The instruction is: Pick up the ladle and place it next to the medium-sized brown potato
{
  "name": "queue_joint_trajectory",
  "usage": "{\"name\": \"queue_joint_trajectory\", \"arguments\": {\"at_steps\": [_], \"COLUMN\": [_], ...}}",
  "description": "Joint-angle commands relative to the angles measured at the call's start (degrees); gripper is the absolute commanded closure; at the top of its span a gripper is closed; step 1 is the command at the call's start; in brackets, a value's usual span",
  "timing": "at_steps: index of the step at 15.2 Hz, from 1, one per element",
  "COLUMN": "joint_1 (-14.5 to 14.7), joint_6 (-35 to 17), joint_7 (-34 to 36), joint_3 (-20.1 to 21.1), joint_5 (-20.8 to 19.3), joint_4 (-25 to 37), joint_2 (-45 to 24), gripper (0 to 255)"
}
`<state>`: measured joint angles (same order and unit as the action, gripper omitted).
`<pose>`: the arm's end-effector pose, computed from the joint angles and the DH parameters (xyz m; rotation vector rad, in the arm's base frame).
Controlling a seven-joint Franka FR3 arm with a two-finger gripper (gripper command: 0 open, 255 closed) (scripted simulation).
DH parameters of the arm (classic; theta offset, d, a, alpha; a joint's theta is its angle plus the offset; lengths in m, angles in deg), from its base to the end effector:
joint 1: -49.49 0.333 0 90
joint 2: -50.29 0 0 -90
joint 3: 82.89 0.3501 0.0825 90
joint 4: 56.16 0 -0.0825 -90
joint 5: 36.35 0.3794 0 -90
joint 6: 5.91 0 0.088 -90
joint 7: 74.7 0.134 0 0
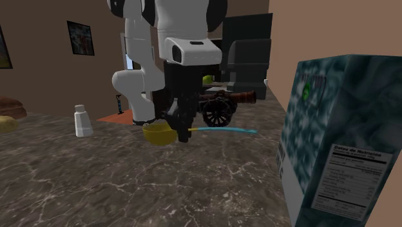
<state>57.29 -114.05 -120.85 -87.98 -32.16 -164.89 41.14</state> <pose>0.5741 0.0363 0.4146 -2.7696 -1.2104 0.2082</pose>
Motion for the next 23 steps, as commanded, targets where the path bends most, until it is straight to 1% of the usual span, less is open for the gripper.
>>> {"name": "queue_joint_trajectory", "arguments": {"at_steps": [1,10,16,23], "joint_1": [-0.04,-0.05,-2.71,-6.36], "joint_6": [1.51,7.98,5.87,5.16], "joint_7": [0.06,0.5,-4.24,-10.15], "joint_3": [-0.05,-0.1,-2.66,-6.46], "joint_5": [-0.09,-0.35,-2.26,-5.76], "joint_4": [1.03,5.9,-6.27,-17.13], "joint_2": [0.46,2.07,11.97,22.14], "gripper": [255,255,255,255]}}
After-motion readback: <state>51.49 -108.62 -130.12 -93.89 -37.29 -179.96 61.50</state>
